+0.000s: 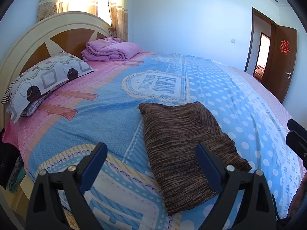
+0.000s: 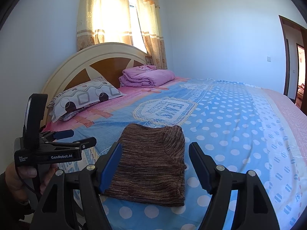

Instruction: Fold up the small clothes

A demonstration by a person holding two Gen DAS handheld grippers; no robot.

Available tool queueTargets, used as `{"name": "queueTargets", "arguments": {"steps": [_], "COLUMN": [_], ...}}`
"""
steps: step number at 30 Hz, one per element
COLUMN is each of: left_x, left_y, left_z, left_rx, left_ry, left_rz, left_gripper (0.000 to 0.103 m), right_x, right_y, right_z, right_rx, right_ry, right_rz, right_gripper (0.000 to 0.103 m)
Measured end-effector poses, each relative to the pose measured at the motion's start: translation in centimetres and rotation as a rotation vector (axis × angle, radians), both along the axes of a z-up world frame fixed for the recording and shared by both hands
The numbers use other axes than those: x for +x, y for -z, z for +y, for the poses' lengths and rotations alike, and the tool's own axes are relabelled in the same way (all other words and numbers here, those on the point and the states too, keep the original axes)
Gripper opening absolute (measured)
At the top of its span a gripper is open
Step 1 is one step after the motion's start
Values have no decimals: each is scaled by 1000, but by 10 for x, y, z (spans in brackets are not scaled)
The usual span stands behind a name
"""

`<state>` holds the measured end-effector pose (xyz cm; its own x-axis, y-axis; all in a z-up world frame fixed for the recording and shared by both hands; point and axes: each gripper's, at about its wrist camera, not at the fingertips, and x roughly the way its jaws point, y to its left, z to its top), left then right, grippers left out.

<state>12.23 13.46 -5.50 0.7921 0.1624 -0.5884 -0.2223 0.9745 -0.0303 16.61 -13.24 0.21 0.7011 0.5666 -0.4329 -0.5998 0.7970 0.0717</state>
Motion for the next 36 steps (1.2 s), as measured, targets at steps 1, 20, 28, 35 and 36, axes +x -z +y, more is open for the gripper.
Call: {"name": "queueTargets", "arguments": {"steps": [1, 20, 28, 35, 36], "left_x": [0, 0, -2, 2, 2], "left_y": [0, -3, -11, -7, -7], "left_z": [-1, 2, 10, 16, 16], "left_rx": [0, -11, -10, 1, 4], "left_ry": [1, 12, 2, -11, -14], "left_rz": [1, 9, -12, 6, 7], "left_gripper": [96, 100, 100, 100, 100], "right_x": [0, -6, -8, -8, -8], "right_y": [0, -6, -10, -8, -8], "right_z": [0, 0, -2, 3, 3], "right_rx": [-1, 20, 41, 33, 32], "right_ry": [1, -3, 0, -15, -16], "right_rz": [0, -19, -38, -38, -37], "right_gripper": [73, 73, 73, 73, 73]}}
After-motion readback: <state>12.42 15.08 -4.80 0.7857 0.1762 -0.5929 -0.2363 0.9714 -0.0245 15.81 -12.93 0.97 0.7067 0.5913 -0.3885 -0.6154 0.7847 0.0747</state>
